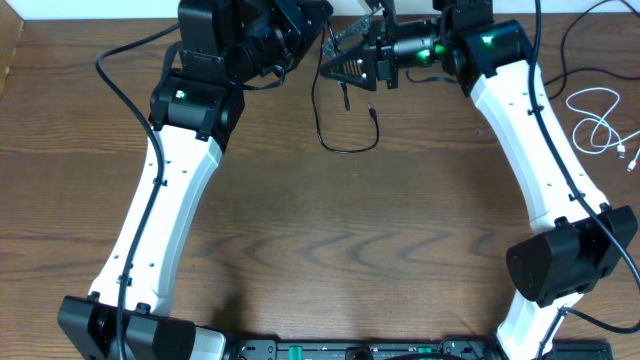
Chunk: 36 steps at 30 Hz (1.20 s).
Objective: Untangle cables
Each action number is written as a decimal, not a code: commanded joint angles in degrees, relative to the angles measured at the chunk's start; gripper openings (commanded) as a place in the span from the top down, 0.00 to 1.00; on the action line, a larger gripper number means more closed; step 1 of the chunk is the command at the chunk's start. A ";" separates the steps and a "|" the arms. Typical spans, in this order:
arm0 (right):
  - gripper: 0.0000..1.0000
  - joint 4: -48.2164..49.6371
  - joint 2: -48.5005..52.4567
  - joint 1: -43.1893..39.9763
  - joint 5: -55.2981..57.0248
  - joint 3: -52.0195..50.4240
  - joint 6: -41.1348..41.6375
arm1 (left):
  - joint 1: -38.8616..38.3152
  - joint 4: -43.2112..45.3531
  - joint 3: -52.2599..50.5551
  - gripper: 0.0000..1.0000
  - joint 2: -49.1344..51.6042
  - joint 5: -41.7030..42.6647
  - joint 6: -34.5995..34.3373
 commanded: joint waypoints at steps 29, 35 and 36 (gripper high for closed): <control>0.99 -22.75 -26.73 -48.43 52.28 0.74 23.10 | 0.00 -24.46 0.33 0.65 -0.94 -5.90 41.44; 0.99 -12.63 -21.11 -60.83 60.06 0.74 23.76 | 0.00 -24.44 0.31 0.64 -0.92 -6.05 41.42; 0.99 -9.38 -19.21 -61.33 60.11 0.74 23.76 | -0.02 -24.46 0.31 0.64 -0.92 -6.67 41.42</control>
